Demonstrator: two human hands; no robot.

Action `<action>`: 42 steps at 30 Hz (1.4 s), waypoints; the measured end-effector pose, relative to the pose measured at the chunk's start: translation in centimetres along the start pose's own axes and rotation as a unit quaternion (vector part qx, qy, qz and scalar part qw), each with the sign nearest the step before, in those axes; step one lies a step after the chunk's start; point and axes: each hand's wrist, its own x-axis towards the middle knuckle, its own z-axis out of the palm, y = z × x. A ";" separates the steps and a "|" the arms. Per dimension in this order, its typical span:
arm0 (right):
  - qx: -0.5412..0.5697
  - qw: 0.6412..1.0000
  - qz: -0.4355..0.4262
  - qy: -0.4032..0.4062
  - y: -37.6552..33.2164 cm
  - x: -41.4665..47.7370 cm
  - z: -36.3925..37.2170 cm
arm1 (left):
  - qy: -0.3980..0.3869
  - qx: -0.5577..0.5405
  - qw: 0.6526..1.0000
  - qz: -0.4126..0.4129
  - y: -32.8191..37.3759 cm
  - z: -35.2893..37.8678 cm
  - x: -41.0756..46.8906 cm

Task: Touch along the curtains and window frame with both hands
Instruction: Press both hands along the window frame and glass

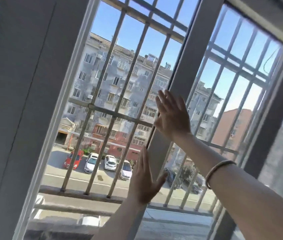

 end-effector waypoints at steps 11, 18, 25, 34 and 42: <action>-0.125 0.983 0.044 -0.124 6.9 -4.2 0.6 | -0.083 -0.082 0.993 0.023 2.9 8.3 1.0; -0.189 0.960 0.084 -0.187 10.5 -6.1 1.6 | -0.153 -0.097 0.983 0.033 4.6 11.8 1.8; -0.227 0.943 0.098 -0.221 13.0 -7.3 2.7 | -0.194 -0.124 0.973 0.033 5.8 14.7 2.4; -0.268 0.925 0.121 -0.240 15.1 -8.4 3.7 | -0.214 -0.148 0.965 0.039 6.6 17.4 2.8; -0.309 0.892 0.146 -0.296 16.8 -8.9 4.4 | -0.259 -0.174 0.949 0.043 7.8 18.9 3.3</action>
